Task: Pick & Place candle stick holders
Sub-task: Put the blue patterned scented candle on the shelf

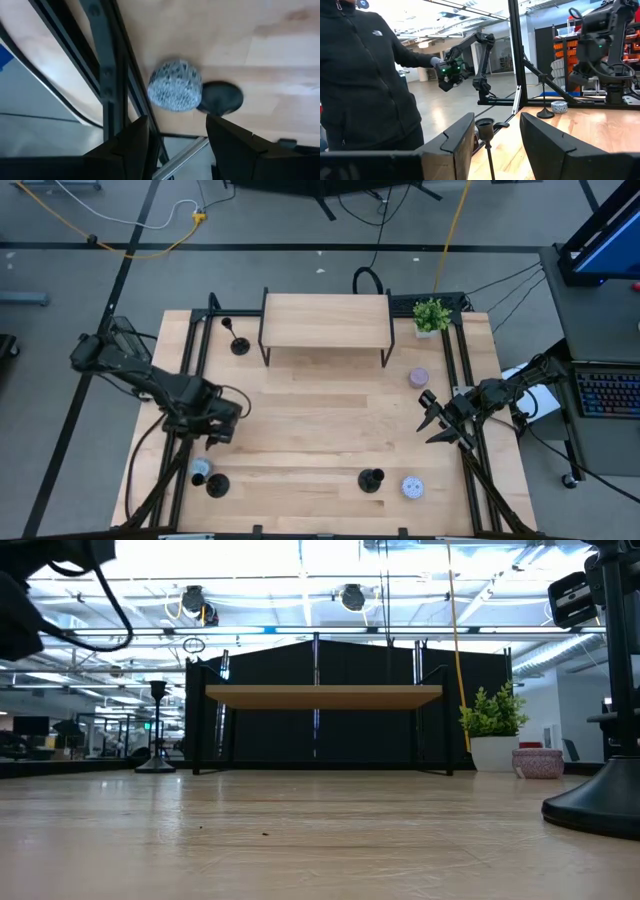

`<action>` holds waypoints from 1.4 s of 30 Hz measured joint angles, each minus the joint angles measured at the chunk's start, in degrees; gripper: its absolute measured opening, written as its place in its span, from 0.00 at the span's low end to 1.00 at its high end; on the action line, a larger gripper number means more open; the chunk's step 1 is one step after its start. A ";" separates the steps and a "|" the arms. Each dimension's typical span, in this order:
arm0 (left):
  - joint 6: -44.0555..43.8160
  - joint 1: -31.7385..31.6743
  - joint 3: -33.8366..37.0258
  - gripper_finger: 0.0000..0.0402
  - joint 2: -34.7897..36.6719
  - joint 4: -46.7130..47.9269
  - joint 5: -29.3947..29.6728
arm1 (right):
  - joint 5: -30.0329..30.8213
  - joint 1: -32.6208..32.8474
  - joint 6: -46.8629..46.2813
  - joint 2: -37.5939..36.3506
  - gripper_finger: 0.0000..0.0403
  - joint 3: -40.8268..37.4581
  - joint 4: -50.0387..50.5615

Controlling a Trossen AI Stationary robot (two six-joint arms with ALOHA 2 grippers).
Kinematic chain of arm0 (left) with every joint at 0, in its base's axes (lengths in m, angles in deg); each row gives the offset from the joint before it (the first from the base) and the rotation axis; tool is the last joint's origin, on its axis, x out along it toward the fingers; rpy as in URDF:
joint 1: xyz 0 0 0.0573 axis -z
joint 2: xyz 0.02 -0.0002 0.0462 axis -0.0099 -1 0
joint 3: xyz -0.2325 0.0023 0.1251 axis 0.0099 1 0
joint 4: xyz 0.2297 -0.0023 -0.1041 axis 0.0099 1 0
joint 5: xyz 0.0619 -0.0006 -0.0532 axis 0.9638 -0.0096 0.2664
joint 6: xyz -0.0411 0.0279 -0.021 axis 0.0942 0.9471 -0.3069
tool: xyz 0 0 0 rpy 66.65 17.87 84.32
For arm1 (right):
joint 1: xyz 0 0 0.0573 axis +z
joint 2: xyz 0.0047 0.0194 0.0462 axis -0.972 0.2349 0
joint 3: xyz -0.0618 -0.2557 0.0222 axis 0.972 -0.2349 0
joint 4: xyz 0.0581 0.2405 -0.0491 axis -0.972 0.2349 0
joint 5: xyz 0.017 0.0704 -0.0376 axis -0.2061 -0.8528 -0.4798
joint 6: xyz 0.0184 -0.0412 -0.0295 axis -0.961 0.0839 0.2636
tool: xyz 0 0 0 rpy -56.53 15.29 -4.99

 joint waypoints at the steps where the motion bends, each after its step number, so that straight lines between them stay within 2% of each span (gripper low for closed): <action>1: -1.65 1.11 0.00 0.50 -0.04 -1.18 -0.42 | -0.01 -0.01 0.01 0.00 0.37 -0.01 0.00; 6: -11.63 6.62 0.00 0.50 -0.10 -7.68 -0.68 | -0.01 0.00 0.01 0.00 0.37 0.01 0.00; 16: -29.89 15.74 0.17 0.50 -0.11 -11.43 -1.25 | -0.01 -0.01 -0.01 0.00 0.37 -0.01 0.00; 23: -37.59 19.20 1.37 0.50 -0.09 -16.57 0.90 | -0.01 -0.01 -0.01 0.00 0.37 0.01 0.00; 32: -38.97 19.21 9.00 0.50 -0.13 -28.06 -1.01 | -0.01 0.00 -0.03 0.00 0.37 0.00 0.01; 42: -38.42 20.90 9.47 0.50 -1.08 -30.07 -2.61 | -0.01 0.01 -0.03 0.00 0.37 0.00 0.01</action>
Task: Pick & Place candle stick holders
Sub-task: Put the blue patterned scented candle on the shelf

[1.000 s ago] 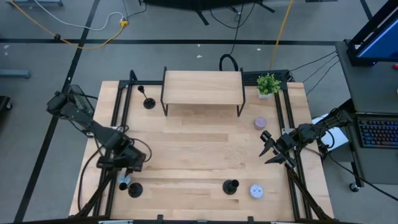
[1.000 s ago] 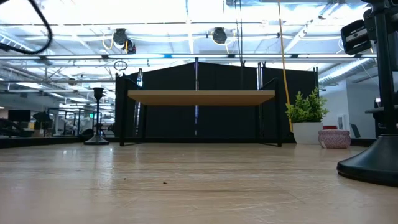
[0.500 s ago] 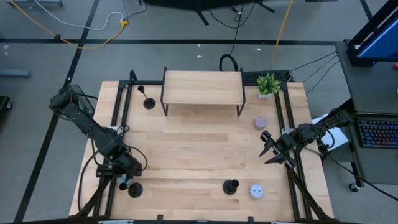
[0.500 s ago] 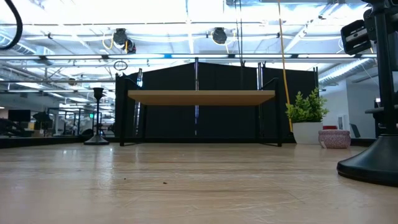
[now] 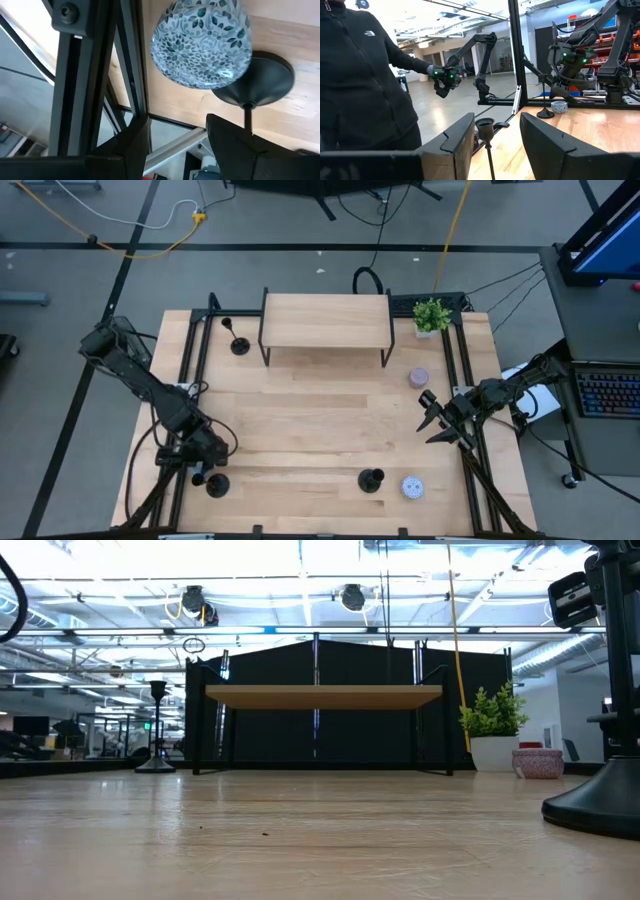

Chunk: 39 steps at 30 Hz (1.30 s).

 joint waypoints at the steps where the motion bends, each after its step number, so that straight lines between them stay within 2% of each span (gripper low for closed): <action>1: 0.17 0.45 0.01 0.50 -0.40 -0.38 0.00 | -0.01 -0.01 0.00 0.00 0.37 0.00 0.01; 12: 1.29 2.52 0.01 0.50 -9.85 -7.28 -1.58 | 0.00 -0.02 0.00 -0.02 0.37 0.01 0.01; 17: 1.31 2.54 -0.01 0.50 -13.27 -6.84 -0.96 | 0.00 -0.01 0.00 -0.01 0.37 0.01 0.01; 24: 1.29 2.36 -0.01 0.50 -15.23 -6.19 5.98 | 0.00 0.00 0.00 -0.02 0.37 0.01 0.01; 32: 2.85 -0.27 -0.29 0.50 -14.92 -0.14 12.59 | 0.00 -0.01 0.00 0.00 0.37 0.01 -0.01; 39: 3.02 -2.71 -0.27 0.50 -14.37 1.54 19.09 | 0.00 -0.01 -0.01 -0.02 0.37 0.00 0.00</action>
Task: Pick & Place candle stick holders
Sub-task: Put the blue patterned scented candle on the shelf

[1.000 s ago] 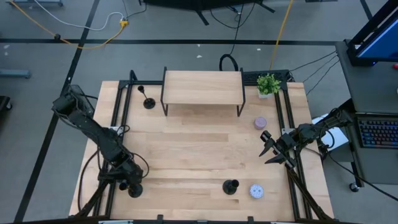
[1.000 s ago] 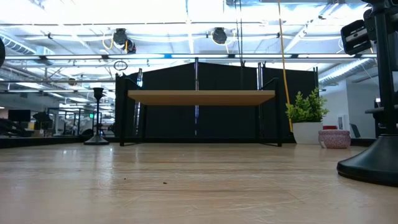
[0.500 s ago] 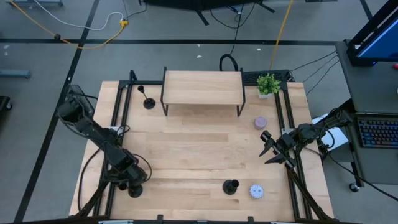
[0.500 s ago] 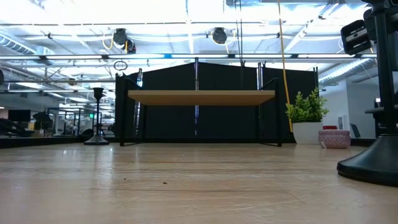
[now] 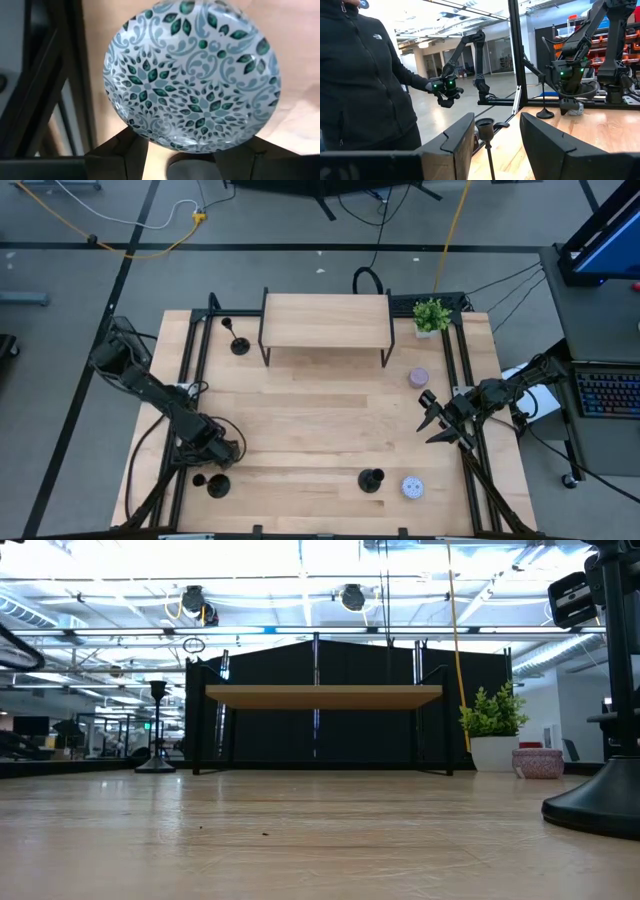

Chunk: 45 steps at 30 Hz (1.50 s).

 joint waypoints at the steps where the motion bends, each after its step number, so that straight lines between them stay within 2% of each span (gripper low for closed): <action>1: 0.00 -0.34 0.02 0.50 0.42 0.43 1.04 | 0.00 0.00 -0.01 0.01 0.37 0.00 -0.01; 9: -0.06 -2.74 0.51 0.50 6.32 10.81 14.23 | 0.02 0.00 -0.01 0.00 0.37 -0.01 0.00; 18: 4.08 -4.43 0.39 0.50 9.61 12.97 16.70 | 0.00 -0.01 -0.01 0.02 0.37 0.00 -0.03; 25: 4.37 -4.45 0.36 0.50 9.61 12.87 21.94 | 0.01 0.01 -0.01 0.02 0.37 0.01 -0.03; 29: 4.55 -4.38 0.33 0.51 9.61 12.49 21.99 | 0.01 -0.01 -0.01 0.01 0.37 0.01 -0.03; 35: 7.22 -4.25 0.28 0.54 9.70 8.67 16.38 | 0.00 0.01 -0.01 0.01 0.37 0.00 -0.03; 39: 8.37 -4.25 -0.73 0.57 10.69 8.05 15.46 | 0.01 0.00 -0.01 0.01 0.37 0.00 -0.03; 42: 9.62 -4.25 -3.12 0.57 12.14 11.59 16.51 | 0.02 -0.01 -0.01 0.02 0.37 0.01 -0.03; 45: 9.99 -4.25 -6.13 0.57 13.34 19.81 18.86 | 0.02 -0.01 0.01 0.02 0.37 0.01 -0.03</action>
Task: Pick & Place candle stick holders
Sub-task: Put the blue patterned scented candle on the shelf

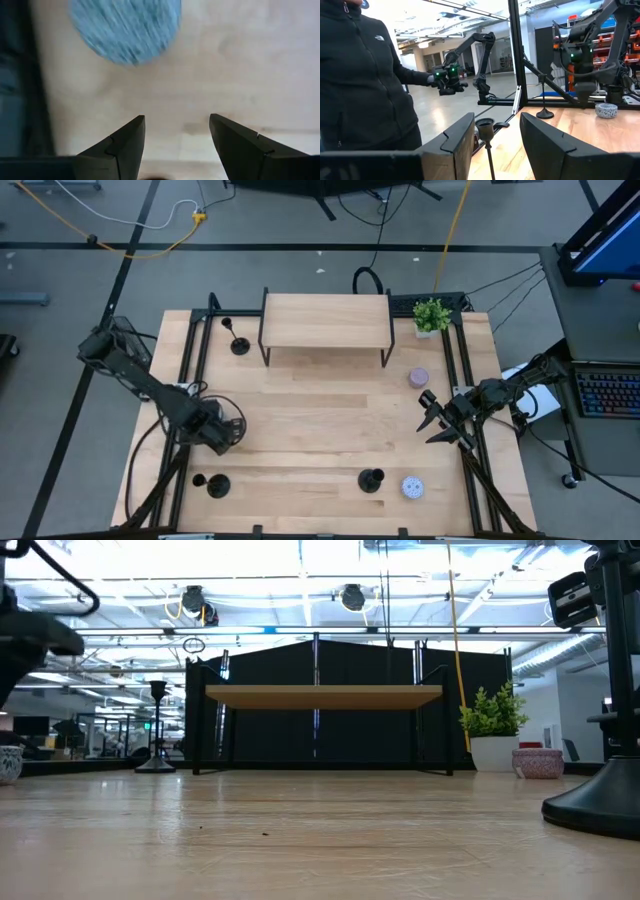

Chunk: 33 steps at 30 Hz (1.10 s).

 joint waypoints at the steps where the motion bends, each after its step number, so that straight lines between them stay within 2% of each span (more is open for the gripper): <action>1: 0.00 0.00 -0.93 0.57 0.39 3.43 0.76 | 0.00 0.02 -0.02 0.00 0.37 0.00 0.00; 4: -0.04 -0.11 -2.36 0.57 1.64 11.91 1.10 | 0.00 0.00 -0.02 -0.02 0.37 0.00 0.00; 7: -0.06 -0.05 -2.24 0.57 2.44 15.59 2.38 | 0.00 0.00 -0.02 0.00 0.37 0.00 0.00; 10: -1.95 -0.07 -2.24 0.57 2.46 15.83 4.41 | 0.00 0.00 -0.02 0.00 0.37 -0.02 0.00; 18: -2.01 -0.07 -2.22 0.58 2.42 15.22 4.71 | 0.17 0.00 0.00 -0.02 0.37 -0.02 0.00; 21: -2.16 -0.07 -2.21 0.63 2.39 13.76 5.76 | 0.20 0.00 0.00 0.00 0.37 -0.02 0.00; 25: -3.04 -0.09 -2.20 0.75 1.92 13.22 6.74 | 0.20 0.01 0.00 0.00 0.37 0.00 0.00; 33: -5.11 -2.57 -2.18 0.94 -3.07 12.75 8.70 | 0.20 0.01 0.00 -0.02 0.37 0.00 0.00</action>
